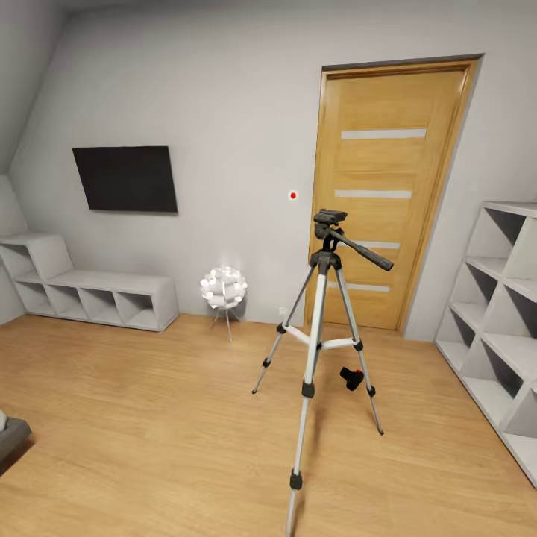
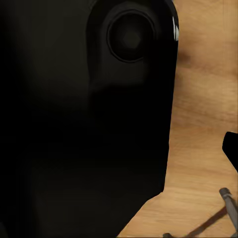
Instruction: Attach the digital camera to the camera tripod in the bedroom.
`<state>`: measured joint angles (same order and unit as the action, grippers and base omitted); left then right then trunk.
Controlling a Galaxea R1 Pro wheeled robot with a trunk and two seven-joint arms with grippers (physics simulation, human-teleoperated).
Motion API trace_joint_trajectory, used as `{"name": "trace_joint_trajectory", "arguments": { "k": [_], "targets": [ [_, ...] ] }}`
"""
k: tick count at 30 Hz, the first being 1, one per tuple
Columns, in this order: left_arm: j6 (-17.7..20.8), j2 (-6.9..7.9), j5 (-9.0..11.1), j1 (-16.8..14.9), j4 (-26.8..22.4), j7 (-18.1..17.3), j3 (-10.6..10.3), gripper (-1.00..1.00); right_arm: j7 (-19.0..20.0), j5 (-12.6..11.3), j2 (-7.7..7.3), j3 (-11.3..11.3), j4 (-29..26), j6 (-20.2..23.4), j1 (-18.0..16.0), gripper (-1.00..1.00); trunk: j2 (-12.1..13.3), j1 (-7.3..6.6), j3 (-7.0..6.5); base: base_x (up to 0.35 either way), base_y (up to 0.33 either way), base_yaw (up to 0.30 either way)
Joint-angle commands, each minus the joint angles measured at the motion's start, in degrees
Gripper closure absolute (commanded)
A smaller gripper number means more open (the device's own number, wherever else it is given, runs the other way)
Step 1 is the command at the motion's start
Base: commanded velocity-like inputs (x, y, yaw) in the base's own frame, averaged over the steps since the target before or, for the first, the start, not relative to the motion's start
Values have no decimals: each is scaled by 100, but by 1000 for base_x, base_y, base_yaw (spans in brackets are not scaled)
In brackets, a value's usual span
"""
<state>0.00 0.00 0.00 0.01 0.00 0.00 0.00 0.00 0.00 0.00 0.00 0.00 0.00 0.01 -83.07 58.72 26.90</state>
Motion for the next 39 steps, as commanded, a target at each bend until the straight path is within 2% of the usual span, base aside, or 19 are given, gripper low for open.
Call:
{"name": "trace_joint_trajectory", "arguments": {
  "k": [1, 5, 15, 39],
  "targets": [
    [-9, 26, -8, 16, -9, -9, -9, -100, 4, -8, 33, -8, -33, -8, -27, -100, -1, 0, 3, 0, 0, 0],
    [-9, 25, -8, 17, -9, -9, -9, -100, 3, -9, 162, -8, -99, -3, -27, -100, -1, 0, 3, 0, 0, 0],
    [-9, 26, -9, 15, -9, -9, -8, -100, -3, -9, 308, -4, -107, 3, -27, -100, -1, 0, 3, 0, 0, 0],
    [-7, 19, 12, 17, 5, -13, 6, -100, -26, 9, 285, -28, -122, -105, -27, -100, -1, 0, 3, 0, 0, 0]
  ]
}}
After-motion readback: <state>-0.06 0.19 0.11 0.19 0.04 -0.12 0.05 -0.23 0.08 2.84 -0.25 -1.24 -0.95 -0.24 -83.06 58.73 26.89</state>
